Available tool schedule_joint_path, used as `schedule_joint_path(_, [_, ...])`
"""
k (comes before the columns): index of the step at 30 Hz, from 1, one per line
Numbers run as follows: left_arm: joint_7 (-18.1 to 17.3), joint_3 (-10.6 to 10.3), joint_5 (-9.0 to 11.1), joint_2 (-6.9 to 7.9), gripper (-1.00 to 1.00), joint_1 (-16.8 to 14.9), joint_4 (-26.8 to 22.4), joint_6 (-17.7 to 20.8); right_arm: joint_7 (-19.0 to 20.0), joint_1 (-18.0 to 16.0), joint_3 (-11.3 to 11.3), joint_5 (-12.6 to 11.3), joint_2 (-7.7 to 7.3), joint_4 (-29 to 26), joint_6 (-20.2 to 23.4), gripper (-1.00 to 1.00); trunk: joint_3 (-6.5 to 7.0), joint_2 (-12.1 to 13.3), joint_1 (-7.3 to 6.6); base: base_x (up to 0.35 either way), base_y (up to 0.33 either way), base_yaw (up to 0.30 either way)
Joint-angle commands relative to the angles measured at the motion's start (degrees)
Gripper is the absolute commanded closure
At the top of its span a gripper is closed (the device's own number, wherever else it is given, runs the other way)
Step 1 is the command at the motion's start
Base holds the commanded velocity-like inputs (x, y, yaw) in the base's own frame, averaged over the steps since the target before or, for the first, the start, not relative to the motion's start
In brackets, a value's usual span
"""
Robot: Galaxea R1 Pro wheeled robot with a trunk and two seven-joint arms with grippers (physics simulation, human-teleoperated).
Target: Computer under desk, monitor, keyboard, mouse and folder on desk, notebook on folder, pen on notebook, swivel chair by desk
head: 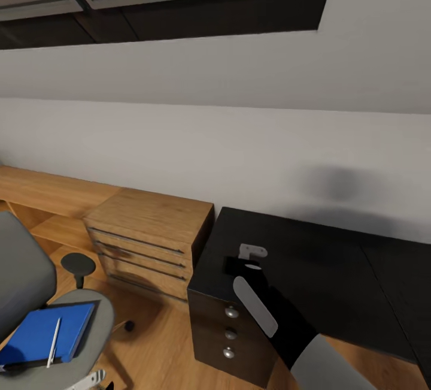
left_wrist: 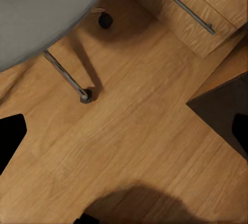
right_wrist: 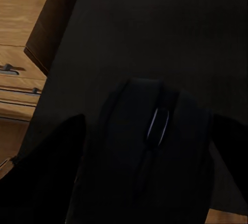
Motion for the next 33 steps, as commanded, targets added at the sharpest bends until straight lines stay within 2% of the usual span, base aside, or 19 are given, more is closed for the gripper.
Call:
schedule_joint_path(1, [0.08,0.08,0.59,-0.07,-1.00,0.02,0.29,0.08,-0.42,-0.02,0.11,-0.24,-0.01,-0.03,0.21,1.00,-0.05,-0.06,0.01,0.000,0.000,-0.259])
schedule_joint_path(5, [0.09,0.02,0.51,-0.18,-1.00,0.02,2.30,-0.44,-0.43,0.21,0.04,-0.24,-0.14,0.04,0.08,1.00,0.03,-0.06,0.01,0.000,0.000,-0.273])
schedule_joint_path(11, [0.09,-0.02,0.48,-0.29,-1.00,0.02,3.34,-1.13,-0.36,2.01,-0.02,-2.09,-2.00,-0.04,-0.15,1.00,0.14,-0.06,0.01,0.000,0.000,-0.280])
schedule_joint_path(18, [0.13,-1.75,0.47,-0.34,-1.00,0.02,4.25,-1.42,-0.40,2.70,-0.11,-3.82,-3.26,-0.05,-0.22,1.00,0.28,-0.06,0.01,0.000,0.000,-0.284])
schedule_joint_path(21, [0.16,-2.87,0.47,-0.31,-1.00,0.02,5.90,-3.57,-0.38,2.80,-0.23,-4.08,-4.15,-0.37,-0.22,1.00,0.34,-0.06,0.01,0.000,0.000,-0.285])
schedule_joint_path(24, [0.12,-3.31,0.52,-0.30,-1.00,0.02,6.87,-8.10,-0.36,2.88,-0.25,-4.23,-4.71,-1.48,-0.24,1.00,0.40,-0.06,0.01,0.000,0.000,-0.286])
schedule_joint_path(29, [0.13,-3.76,0.48,-0.41,-1.00,0.02,9.43,-9.94,-0.27,2.95,-0.25,-4.26,-4.84,-1.71,-0.78,1.00,0.50,-0.06,0.01,0.000,0.000,-0.288])
schedule_joint_path(33, [0.32,-4.45,0.54,-0.39,-1.00,0.02,9.69,-10.16,-0.38,3.23,-0.30,-4.26,-4.88,-1.45,-3.93,1.00,0.58,-0.06,0.01,0.000,0.000,-0.289])
